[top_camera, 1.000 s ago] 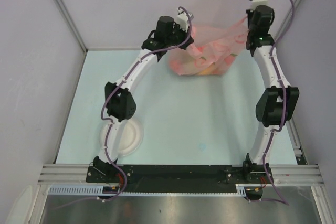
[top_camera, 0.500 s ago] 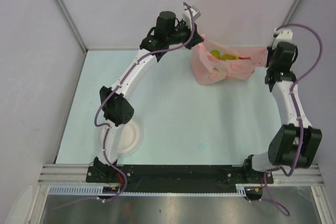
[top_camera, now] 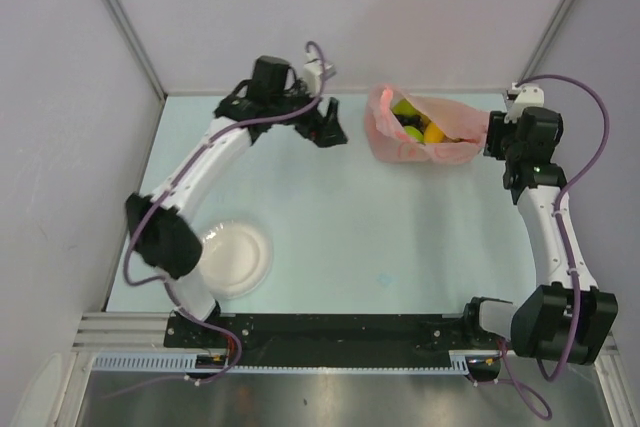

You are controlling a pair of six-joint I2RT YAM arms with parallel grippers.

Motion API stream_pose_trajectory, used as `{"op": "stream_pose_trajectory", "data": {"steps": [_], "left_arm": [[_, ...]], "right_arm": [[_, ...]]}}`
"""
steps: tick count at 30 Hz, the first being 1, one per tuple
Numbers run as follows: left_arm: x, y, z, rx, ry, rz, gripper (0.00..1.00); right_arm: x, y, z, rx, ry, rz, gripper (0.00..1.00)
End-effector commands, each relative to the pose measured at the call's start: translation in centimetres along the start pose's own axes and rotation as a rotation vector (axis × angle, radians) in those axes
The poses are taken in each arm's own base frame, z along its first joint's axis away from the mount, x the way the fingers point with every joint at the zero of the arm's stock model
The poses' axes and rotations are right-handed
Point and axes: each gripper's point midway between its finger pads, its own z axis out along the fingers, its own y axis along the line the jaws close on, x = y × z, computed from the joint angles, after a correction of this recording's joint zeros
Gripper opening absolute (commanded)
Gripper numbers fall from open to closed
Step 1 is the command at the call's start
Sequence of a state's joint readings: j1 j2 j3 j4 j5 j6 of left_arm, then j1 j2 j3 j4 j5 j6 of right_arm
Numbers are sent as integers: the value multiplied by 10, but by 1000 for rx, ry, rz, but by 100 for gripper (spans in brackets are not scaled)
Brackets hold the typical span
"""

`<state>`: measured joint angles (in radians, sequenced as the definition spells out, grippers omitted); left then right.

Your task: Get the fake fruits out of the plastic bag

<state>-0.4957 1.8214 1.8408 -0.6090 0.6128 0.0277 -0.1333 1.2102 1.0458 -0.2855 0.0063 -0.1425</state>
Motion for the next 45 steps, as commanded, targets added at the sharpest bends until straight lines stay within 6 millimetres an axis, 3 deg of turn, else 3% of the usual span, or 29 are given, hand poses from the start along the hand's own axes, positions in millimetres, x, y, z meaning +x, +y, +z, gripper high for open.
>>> {"op": "stream_pose_trajectory", "data": {"steps": [1, 3, 4, 6, 7, 9, 10, 15, 19, 24, 27, 30, 34, 35, 40, 44, 45], "left_arm": [[18, 43, -112, -293, -76, -40, 92], [44, 64, -145, -417, -46, -48, 92], [78, 86, -164, -486, 3, -123, 93], [104, 97, -193, -558, 32, -142, 93], [133, 113, -212, -608, 60, -221, 93], [161, 112, -231, -610, 82, -278, 91], [191, 120, -246, -650, 106, -355, 91], [290, 117, -267, -645, 284, -463, 88], [329, 124, -277, -631, 320, -544, 85], [354, 109, -255, -425, 379, -541, 82], [376, 121, -251, -452, 460, -508, 81], [383, 138, -253, -527, 483, -433, 78], [371, 138, -235, -497, 483, -319, 65], [368, 135, -230, -479, 482, -293, 53], [349, 103, -178, -282, 475, -162, 22], [332, 89, -140, -188, 466, -166, 9], [317, 84, -124, -154, 453, -120, 8]], "right_arm": [[-79, -9, -22, 55, -228, 12, 53], [-92, -8, -17, 63, -257, 32, 53], [-96, -6, -15, 52, -263, 40, 54], [-105, 5, -8, 13, -271, 54, 54], [-107, 11, -4, -5, -269, 49, 55], [-120, 29, -4, -52, -287, 23, 58], [-119, 35, 2, -65, -278, 12, 61], [-123, 78, 7, -162, -276, -42, 75], [-115, 95, 11, -215, -249, -49, 76], [-110, 104, 13, -247, -232, -52, 76], [-108, 105, 12, -252, -226, -50, 76], [-109, 105, 9, -251, -229, -55, 76], [-108, 101, 7, -238, -224, -64, 76], [-108, 100, 6, -237, -225, -61, 76], [-108, 93, 7, -228, -226, -48, 74], [-109, 85, 7, -211, -233, -45, 74], [-110, 81, 7, -202, -237, -43, 74]]}}
